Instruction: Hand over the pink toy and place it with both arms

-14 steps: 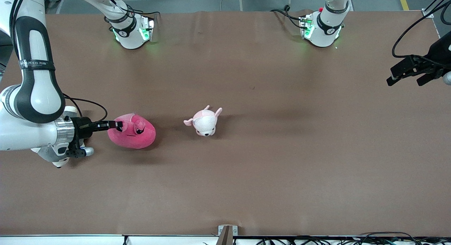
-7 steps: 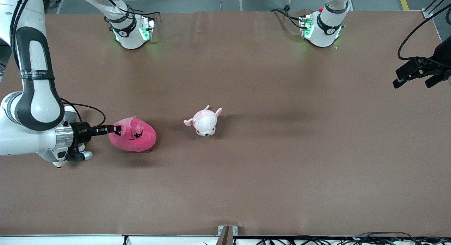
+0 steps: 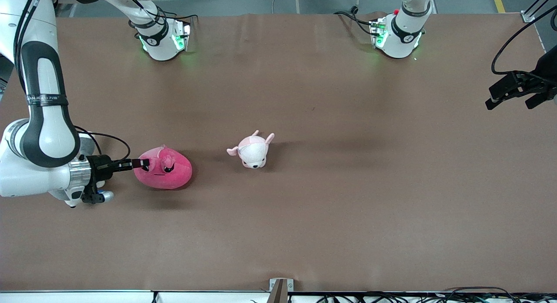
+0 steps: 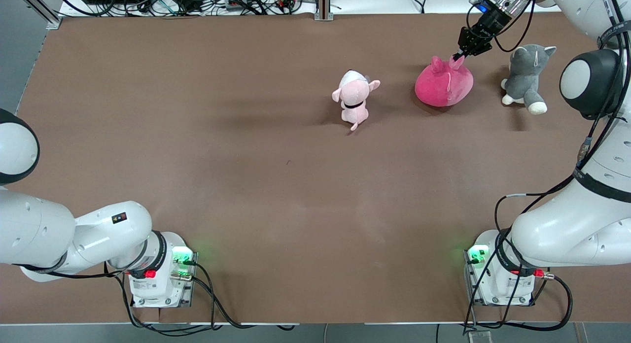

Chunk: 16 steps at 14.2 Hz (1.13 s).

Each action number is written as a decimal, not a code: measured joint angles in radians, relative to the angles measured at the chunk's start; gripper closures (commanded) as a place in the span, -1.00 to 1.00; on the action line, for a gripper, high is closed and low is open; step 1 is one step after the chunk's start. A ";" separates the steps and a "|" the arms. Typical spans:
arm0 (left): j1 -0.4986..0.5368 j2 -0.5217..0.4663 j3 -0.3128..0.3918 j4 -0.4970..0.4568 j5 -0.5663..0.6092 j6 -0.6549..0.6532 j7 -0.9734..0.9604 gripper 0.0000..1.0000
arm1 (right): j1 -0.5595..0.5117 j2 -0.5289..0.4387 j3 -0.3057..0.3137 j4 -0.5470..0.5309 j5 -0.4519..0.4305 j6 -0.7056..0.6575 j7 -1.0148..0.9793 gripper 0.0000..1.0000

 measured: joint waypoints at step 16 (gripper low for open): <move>-0.399 0.011 0.378 0.004 0.000 0.000 0.000 -1.00 | 0.040 -0.341 -0.007 0.184 -0.495 -0.113 0.223 -1.00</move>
